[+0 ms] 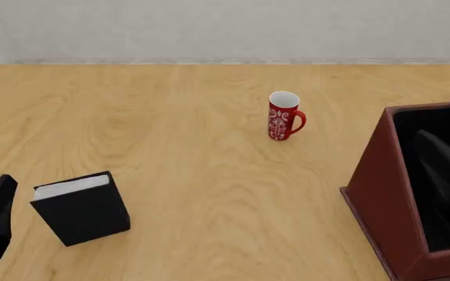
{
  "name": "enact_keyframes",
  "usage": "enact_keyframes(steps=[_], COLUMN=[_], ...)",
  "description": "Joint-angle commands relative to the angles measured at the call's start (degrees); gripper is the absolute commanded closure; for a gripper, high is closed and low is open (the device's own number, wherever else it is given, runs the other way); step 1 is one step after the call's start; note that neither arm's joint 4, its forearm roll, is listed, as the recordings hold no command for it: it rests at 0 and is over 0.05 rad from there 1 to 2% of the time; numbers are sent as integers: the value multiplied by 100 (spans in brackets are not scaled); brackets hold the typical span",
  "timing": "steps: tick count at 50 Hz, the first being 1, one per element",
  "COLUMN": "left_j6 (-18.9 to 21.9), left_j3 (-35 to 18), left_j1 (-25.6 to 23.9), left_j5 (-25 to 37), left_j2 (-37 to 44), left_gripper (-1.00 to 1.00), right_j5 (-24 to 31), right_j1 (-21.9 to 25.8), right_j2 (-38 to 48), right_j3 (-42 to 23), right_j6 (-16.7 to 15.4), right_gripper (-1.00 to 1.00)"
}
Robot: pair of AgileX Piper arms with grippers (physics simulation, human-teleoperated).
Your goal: Pick up the book and place it in the left compartment of the caddy.
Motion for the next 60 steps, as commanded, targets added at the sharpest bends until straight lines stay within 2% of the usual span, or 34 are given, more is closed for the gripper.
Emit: enact_keyframes(steps=[1,4,5,6,9,10,12,16,17,26,32,37,42,46,50,60], left_j6=[0,1,2,-1,1,-1,1,0,1,1,0,0,0,1,0,0], left_j3=[-1,-1,-1,-1,-1,-1,-1,-1,-1,-1,-1,-1,-1,-1,-1,-1], left_j1=[-1,1,-1,0,0,-1,0,0,0,-1,-1,1,-1,-1,0,-1], left_j5=[-1,0,0,-1,0,-1,0,0,0,-1,-1,0,0,-1,0,-1], left_j2=[2,4,3,2,4,2,3,2,2,2,2,2,3,1,2,1], left_gripper=[-100,-100,-100,-100,-100,-100,-100,-100,-100,-100,-100,-100,-100,-100,-100,-100], right_j5=[-432,-367,-390,-331,-340,-311,-272,-116,-61,192,258,204,219,365,420,514], right_j1=[1839,2436,2611,2857,3149,3425,3563,4039,4204,4999,5302,5327,5235,5056,4826,4386], right_j2=[1815,2364,2558,2749,3170,3387,3629,4124,4217,5561,6396,6916,7458,7800,8187,8976], right_j3=[-933,-1117,-1146,-1266,-1460,-1564,-1664,-1927,-1992,-2650,-3068,-3344,-3802,-4298,-4792,-5647], right_j6=[-409,-385,-471,-399,-531,-448,-595,-681,-563,-674,-852,-973,-1372,-1523,-1805,-2281], right_gripper=[-100,-100,-100,-100,-100,-100,-100,-100,-100,-100,-100,-100,-100,-100,-100,-100])
